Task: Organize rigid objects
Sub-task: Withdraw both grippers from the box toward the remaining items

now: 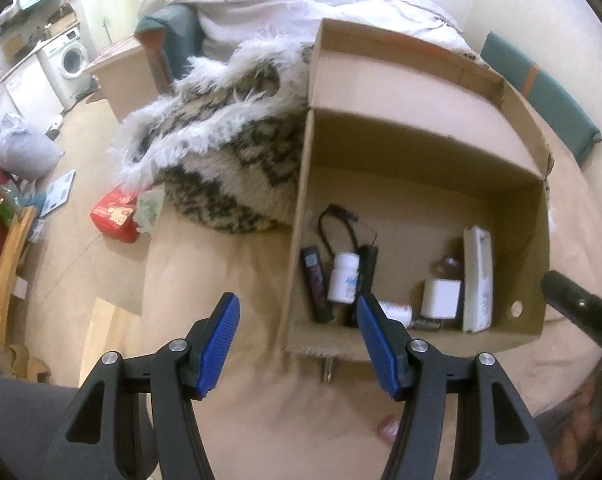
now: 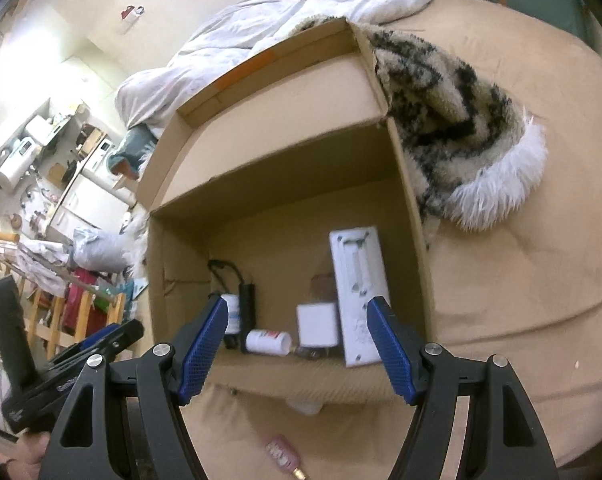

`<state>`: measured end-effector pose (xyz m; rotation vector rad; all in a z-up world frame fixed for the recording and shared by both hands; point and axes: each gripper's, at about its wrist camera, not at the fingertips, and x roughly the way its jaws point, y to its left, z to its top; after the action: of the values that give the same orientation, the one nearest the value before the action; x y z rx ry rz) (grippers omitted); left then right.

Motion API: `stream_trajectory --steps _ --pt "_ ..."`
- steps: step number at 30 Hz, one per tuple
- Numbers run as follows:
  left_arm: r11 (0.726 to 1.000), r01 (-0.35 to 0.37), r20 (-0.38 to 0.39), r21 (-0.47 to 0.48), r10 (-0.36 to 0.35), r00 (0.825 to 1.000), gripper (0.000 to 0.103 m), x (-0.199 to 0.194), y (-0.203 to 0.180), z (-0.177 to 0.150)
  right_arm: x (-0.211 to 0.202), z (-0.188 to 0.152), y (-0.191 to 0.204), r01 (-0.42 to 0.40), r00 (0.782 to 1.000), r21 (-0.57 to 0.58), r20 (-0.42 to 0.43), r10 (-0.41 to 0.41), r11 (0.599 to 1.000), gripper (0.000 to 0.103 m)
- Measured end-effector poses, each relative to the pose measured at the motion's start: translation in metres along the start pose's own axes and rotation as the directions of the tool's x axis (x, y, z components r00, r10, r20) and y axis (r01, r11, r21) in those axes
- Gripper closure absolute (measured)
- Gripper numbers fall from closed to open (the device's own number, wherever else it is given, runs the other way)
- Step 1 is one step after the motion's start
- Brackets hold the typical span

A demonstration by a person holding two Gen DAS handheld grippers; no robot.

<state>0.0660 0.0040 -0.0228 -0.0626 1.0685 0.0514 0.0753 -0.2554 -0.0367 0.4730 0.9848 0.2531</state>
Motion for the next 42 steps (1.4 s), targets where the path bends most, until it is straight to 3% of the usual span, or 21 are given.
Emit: stream_trajectory --steps 8,19,22,24,26,30,38,42 --pt "1.000 -0.001 -0.086 0.024 0.003 0.996 0.045 0.007 0.002 -0.029 -0.007 -0.030 0.000 -0.017 0.999 0.003 -0.047 0.017 1.000 0.027" --pt "0.997 0.007 -0.174 -0.077 -0.020 0.985 0.045 0.030 0.024 -0.040 -0.001 -0.054 -0.007 -0.039 0.991 0.056 -0.126 0.046 0.998 0.027" --pt "0.998 -0.004 -0.202 -0.062 -0.009 0.979 0.046 0.038 0.021 -0.043 0.004 -0.054 -0.008 -0.035 0.988 0.064 -0.145 0.044 0.997 0.027" --pt "0.999 0.012 -0.254 -0.038 -0.022 0.967 0.046 0.050 0.014 -0.046 0.010 -0.055 -0.009 -0.036 0.985 0.075 -0.167 0.048 0.997 0.027" --pt "1.000 0.028 -0.331 -0.003 -0.027 0.943 0.046 0.072 0.002 -0.051 0.014 -0.057 -0.011 -0.037 0.981 0.090 -0.188 0.054 0.995 0.027" --pt "0.999 0.013 -0.400 0.029 0.000 0.917 0.058 0.104 -0.012 -0.053 0.033 -0.058 -0.017 -0.034 0.968 0.137 -0.243 0.066 0.990 0.027" --pt "0.996 -0.015 -0.382 0.084 0.046 0.923 0.059 0.126 -0.031 -0.044 0.065 -0.058 -0.017 0.036 0.950 0.104 -0.312 -0.002 0.994 0.027" --pt "0.996 -0.029 -0.359 0.090 0.059 0.931 0.067 0.129 -0.035 -0.042 0.085 -0.061 -0.014 0.078 0.932 0.069 -0.360 -0.048 0.995 0.027"
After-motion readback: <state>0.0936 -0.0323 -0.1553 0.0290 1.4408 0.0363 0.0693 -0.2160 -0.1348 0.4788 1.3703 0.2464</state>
